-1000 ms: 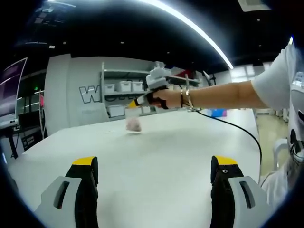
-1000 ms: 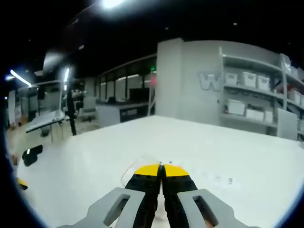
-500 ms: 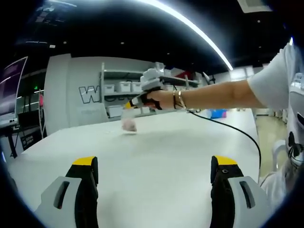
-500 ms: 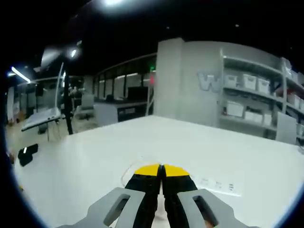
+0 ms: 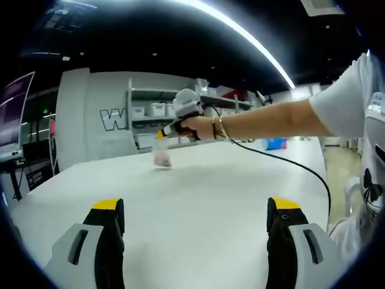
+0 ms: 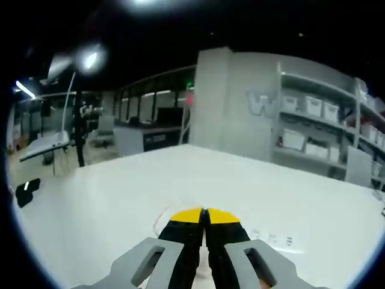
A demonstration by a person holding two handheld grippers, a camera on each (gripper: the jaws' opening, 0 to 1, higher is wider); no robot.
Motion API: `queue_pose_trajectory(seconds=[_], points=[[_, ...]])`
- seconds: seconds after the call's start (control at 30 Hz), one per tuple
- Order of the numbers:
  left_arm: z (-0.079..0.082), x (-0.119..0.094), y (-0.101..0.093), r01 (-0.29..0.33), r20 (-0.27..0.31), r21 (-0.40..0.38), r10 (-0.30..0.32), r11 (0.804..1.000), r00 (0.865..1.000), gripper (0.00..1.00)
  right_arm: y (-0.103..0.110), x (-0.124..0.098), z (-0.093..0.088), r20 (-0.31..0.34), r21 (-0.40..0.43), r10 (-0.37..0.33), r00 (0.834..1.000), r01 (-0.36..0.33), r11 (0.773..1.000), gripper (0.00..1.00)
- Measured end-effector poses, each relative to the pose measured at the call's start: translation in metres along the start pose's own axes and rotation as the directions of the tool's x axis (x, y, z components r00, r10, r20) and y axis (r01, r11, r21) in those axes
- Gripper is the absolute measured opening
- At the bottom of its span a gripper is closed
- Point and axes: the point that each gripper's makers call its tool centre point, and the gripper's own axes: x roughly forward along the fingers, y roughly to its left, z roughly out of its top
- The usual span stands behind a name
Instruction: Open the resealable bag by pulling the two sides of the seal apart until the entire bag opening is separated and visibly accessible.
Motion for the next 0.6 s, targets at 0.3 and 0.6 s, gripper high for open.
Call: queue_pose_trajectory(seconds=[0.3, 0.6], points=[[0.001, 0.000, 0.001, -0.001, 0.002, -0.003, 0.001, 1.000, 1.000, 0.97, 0.017, 0.009, -0.009, -0.016, -0.032, 0.018, 1.000, -0.019, 0.999, 0.00], [0.001, -0.001, 0.002, 0.001, 0.002, -0.002, -0.001, 1.000, 1.000, 0.97, 0.040, 0.014, -0.023, -0.035, -0.060, 0.060, 0.998, -0.062, 0.996, 0.00]])
